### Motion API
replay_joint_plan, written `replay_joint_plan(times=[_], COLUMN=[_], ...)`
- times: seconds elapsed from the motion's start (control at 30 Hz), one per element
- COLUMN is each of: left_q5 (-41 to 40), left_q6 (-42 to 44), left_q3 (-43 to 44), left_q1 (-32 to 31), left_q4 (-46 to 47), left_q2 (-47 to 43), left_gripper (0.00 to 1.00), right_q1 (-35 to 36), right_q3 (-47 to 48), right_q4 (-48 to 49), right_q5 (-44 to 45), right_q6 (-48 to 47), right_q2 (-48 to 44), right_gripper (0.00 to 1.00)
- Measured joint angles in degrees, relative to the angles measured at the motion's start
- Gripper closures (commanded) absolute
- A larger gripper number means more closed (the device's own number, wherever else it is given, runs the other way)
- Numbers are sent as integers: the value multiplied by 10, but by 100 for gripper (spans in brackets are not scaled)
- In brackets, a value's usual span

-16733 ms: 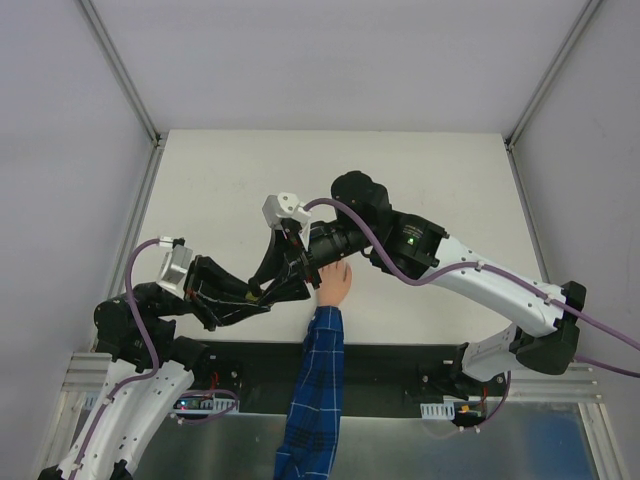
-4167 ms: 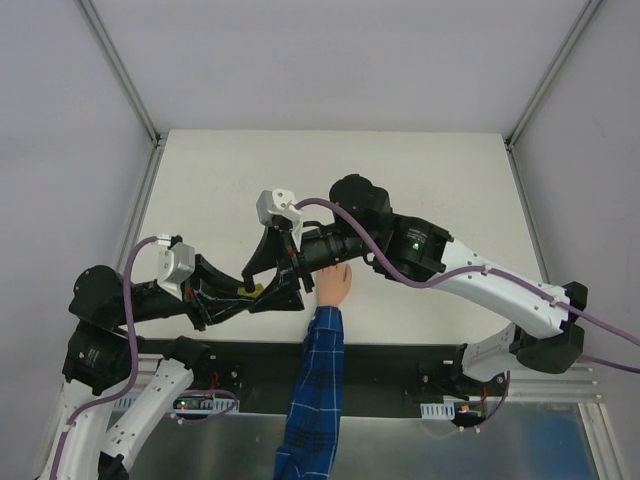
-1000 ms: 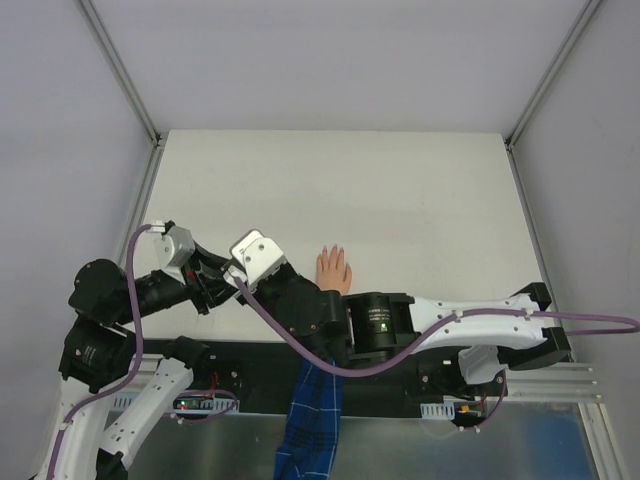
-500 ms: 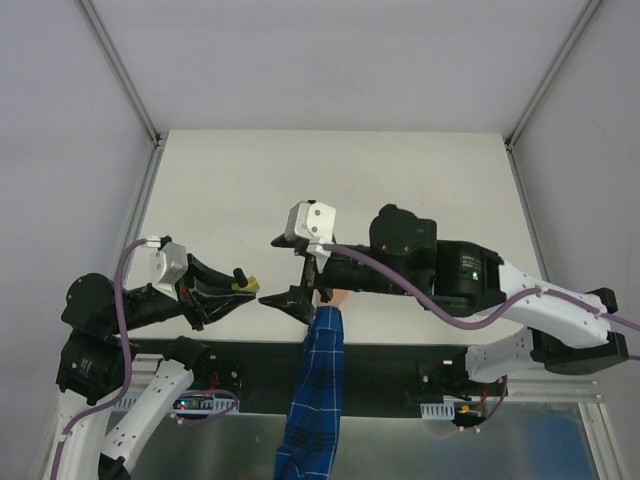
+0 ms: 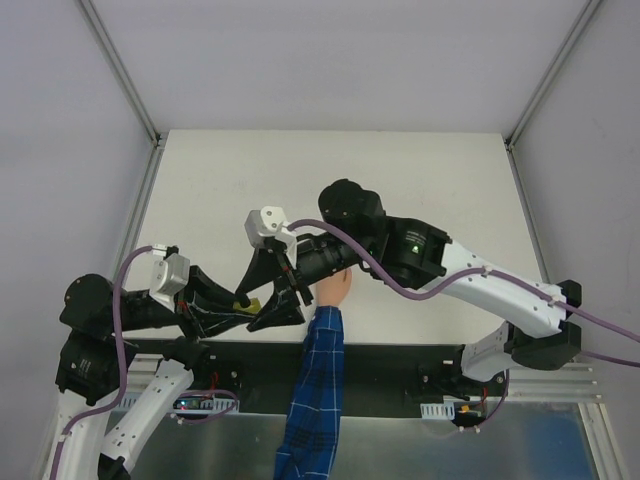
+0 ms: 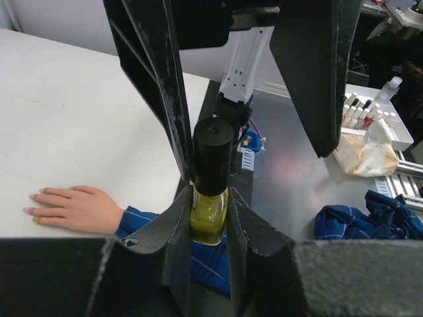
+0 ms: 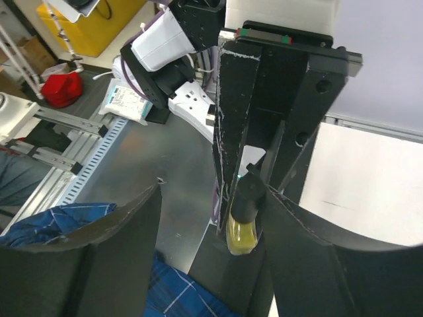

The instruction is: Paint the nails

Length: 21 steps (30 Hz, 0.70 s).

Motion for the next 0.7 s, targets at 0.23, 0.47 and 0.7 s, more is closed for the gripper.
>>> replay_joint_plan(times=[0.23, 0.47, 0.7], left_q5=[14, 11, -120], left_q6=[-8, -9, 49], left_q3=[2, 10, 17], left_q1=[0, 0, 3], left_q4=[6, 10, 8], left_q2=[0, 0, 35], left_gripper=[100, 100, 100], right_q1=[-8, -14, 125], right_q3=[6, 3, -28], right_q4=[27, 49, 67], right_q5=[-44, -31, 548], right_q6=[26, 36, -35], right_q2=[31, 33, -4], right_gripper=[80, 99, 99])
